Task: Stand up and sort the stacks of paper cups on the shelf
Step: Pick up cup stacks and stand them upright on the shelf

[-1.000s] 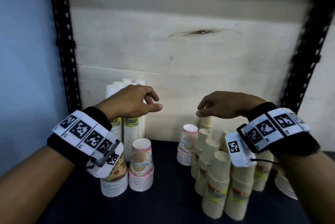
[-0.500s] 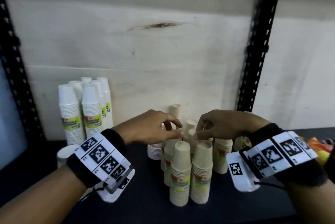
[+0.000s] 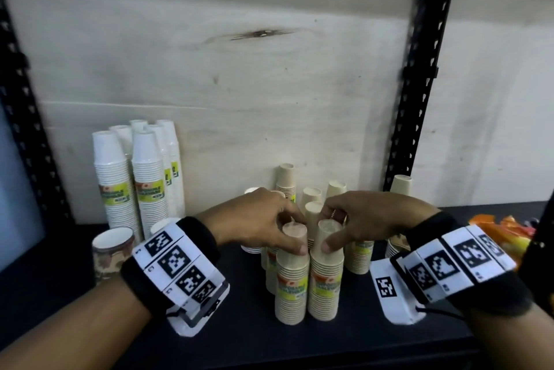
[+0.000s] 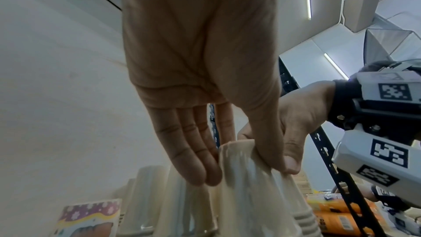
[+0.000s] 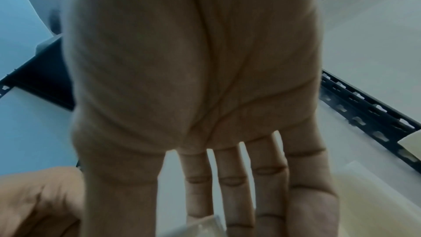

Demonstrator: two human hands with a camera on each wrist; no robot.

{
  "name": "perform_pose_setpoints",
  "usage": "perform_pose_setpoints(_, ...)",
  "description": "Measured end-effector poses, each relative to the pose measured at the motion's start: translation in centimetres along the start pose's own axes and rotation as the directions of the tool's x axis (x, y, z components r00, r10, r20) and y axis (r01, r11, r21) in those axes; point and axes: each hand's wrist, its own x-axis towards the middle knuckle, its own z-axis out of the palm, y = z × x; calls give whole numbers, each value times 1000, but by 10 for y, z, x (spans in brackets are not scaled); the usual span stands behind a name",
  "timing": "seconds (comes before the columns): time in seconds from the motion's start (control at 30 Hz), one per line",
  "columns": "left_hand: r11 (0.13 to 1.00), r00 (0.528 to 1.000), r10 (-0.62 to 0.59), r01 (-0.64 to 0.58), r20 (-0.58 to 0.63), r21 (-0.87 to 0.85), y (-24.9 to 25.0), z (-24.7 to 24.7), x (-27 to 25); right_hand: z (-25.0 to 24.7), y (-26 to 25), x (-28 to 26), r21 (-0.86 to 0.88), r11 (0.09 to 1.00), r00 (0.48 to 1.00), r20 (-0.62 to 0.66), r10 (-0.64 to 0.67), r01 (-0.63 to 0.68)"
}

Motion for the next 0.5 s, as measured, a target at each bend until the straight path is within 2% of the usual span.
perform_pose_setpoints(0.23, 1000, 1000, -3, 3, -4, 29, 1, -25, -12, -19, -6, -8, -6, 999, 999, 3, -42, 42)
perform_pose_setpoints(0.37, 996, 998, -17, 23, -64, 85, -3, -64, -21, -47, -19, -6, 22, 993, 993, -8, -116, 116)
perform_pose_setpoints(0.5, 992, 990, -78, 88, -119, 87, -12, -112, -27, -75, -38, 10, 52, 982, 979, -95, -178, 184)
